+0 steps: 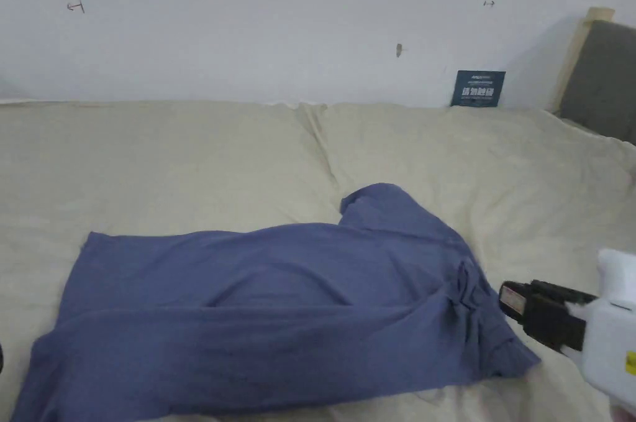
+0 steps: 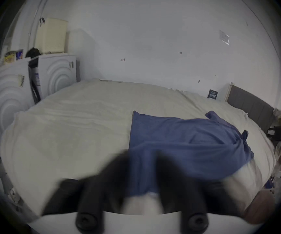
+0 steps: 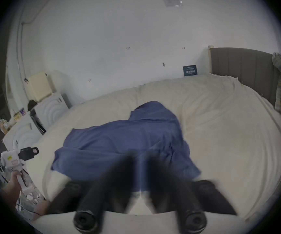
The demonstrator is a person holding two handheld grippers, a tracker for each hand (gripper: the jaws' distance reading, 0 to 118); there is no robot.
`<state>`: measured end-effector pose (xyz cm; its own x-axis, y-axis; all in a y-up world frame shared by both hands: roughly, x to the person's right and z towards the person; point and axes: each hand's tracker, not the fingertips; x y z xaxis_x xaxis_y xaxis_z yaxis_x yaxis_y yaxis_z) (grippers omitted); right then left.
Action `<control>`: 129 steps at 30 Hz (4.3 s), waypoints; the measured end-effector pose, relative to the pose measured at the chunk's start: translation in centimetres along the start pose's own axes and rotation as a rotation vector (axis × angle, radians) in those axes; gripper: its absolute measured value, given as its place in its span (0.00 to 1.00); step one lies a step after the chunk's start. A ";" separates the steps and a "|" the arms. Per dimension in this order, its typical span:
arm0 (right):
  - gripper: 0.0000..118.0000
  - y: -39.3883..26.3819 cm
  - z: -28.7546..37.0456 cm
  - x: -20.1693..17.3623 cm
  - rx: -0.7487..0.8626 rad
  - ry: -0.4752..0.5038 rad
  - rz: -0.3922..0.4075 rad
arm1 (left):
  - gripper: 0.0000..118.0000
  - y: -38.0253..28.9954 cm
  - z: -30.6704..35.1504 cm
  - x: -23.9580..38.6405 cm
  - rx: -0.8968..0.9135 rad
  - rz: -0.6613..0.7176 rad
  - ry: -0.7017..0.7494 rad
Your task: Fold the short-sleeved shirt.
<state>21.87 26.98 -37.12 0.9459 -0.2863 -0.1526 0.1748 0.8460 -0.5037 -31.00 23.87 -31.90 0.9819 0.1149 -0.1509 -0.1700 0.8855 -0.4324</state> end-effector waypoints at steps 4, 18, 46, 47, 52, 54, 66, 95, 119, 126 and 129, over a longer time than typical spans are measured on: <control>0.00 -3.4 2.5 -1.7 0.032 0.036 0.043 | 0.00 -2.1 3.7 0.2 0.015 -0.005 -0.016; 0.00 -2.6 2.7 -3.9 0.002 0.141 0.064 | 0.56 1.1 -8.4 -5.0 -0.430 0.080 0.003; 0.00 1.6 0.5 1.4 -0.033 0.040 -0.030 | 0.06 0.6 -13.1 0.1 -0.553 -0.260 0.022; 0.00 2.8 -0.4 2.5 -0.059 0.003 -0.052 | 0.06 1.0 -12.6 0.3 -0.537 -0.266 0.021; 0.19 6.4 -7.8 7.3 -0.445 0.005 -0.191 | 0.06 1.8 -12.4 0.2 -0.540 -0.274 0.005; 0.85 5.8 -10.7 8.2 -0.567 -0.047 -0.210 | 0.06 1.8 -12.3 0.4 -0.541 -0.263 0.005; 0.56 2.3 -16.3 11.1 -0.727 -0.285 -0.123 | 0.06 0.7 -12.5 0.4 -0.572 -0.176 0.003; 0.05 6.8 0.4 9.1 -0.613 -0.128 -0.001 | 0.06 4.2 -2.9 -0.7 -0.540 -0.256 -0.070; 0.92 -0.7 2.0 11.3 -0.541 -0.251 -0.060 | 1.00 -1.8 -0.6 -5.4 -0.528 -0.101 -0.023; 0.61 0.9 5.4 2.0 -0.275 0.033 -0.018 | 0.77 1.6 4.2 -2.4 -0.292 0.034 -0.113; 0.00 -0.1 5.1 -2.2 -0.177 0.076 0.086 | 0.00 1.7 5.8 -0.3 -0.173 0.020 -0.141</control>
<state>21.17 29.87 -32.38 0.9306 -0.2556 -0.2621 0.0372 0.7782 -0.6269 -31.14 27.89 -27.44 0.9781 0.2041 -0.0406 -0.1895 0.7932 -0.5788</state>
